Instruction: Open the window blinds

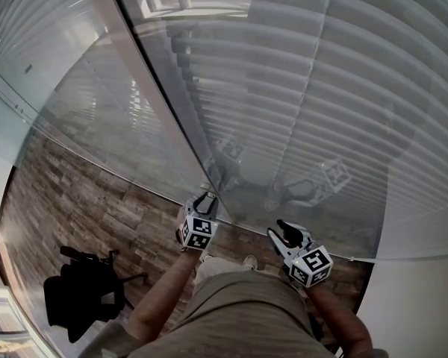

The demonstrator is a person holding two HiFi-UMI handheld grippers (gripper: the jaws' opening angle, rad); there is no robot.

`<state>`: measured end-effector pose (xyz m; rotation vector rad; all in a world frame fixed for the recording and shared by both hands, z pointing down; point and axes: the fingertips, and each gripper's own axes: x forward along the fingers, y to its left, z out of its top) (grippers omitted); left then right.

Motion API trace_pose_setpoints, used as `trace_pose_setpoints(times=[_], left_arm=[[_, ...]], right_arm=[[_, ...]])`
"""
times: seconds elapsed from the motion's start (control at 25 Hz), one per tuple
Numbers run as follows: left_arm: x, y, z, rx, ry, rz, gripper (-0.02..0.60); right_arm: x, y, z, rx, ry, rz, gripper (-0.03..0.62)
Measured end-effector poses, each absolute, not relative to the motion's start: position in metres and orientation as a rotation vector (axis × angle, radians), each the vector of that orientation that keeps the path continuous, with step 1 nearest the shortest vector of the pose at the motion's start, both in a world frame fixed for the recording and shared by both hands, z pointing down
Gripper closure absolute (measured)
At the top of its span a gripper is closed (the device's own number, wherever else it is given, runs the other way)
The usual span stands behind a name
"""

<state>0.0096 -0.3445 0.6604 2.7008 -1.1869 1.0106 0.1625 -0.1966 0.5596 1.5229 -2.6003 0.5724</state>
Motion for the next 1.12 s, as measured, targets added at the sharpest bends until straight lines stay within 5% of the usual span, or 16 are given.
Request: trace_pose_setpoints(times=[1.12], left_arm=[[0.0105,-0.3413,0.6604,2.296,-0.924,0.445,0.448]], right_arm=[[0.1681,-0.1936,0.5641,1.533,-2.599,0.574,0.457]])
